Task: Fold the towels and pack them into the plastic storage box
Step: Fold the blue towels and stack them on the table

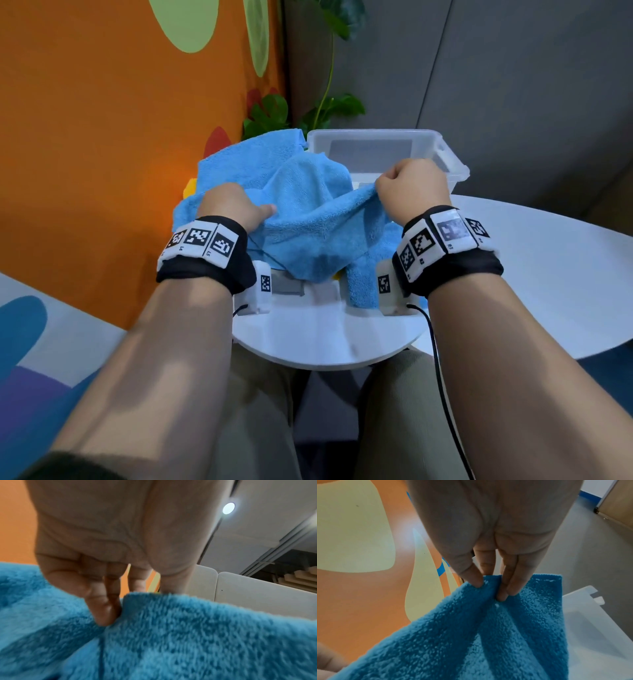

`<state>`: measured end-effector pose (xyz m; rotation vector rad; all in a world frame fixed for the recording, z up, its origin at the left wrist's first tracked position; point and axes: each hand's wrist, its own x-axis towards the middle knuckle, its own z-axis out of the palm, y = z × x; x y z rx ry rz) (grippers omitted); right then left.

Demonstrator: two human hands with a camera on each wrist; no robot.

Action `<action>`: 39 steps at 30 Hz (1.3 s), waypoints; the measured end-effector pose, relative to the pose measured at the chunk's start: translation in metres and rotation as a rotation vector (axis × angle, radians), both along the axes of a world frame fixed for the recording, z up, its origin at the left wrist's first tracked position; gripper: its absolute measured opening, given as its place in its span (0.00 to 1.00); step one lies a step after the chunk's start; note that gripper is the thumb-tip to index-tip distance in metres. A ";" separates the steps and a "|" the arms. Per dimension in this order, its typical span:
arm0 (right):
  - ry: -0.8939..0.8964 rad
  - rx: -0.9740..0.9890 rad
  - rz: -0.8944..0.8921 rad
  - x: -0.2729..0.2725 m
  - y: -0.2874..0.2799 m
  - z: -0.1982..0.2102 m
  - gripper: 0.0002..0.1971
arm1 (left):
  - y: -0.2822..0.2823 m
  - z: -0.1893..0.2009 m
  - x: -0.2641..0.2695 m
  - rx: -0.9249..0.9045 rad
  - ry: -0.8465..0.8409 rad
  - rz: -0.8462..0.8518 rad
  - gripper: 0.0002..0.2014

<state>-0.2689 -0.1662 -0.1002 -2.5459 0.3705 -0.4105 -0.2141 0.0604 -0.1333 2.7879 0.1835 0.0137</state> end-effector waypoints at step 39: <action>-0.183 0.584 0.410 -0.002 0.025 -0.001 0.11 | -0.047 0.045 -0.027 -0.759 -0.147 -0.352 0.05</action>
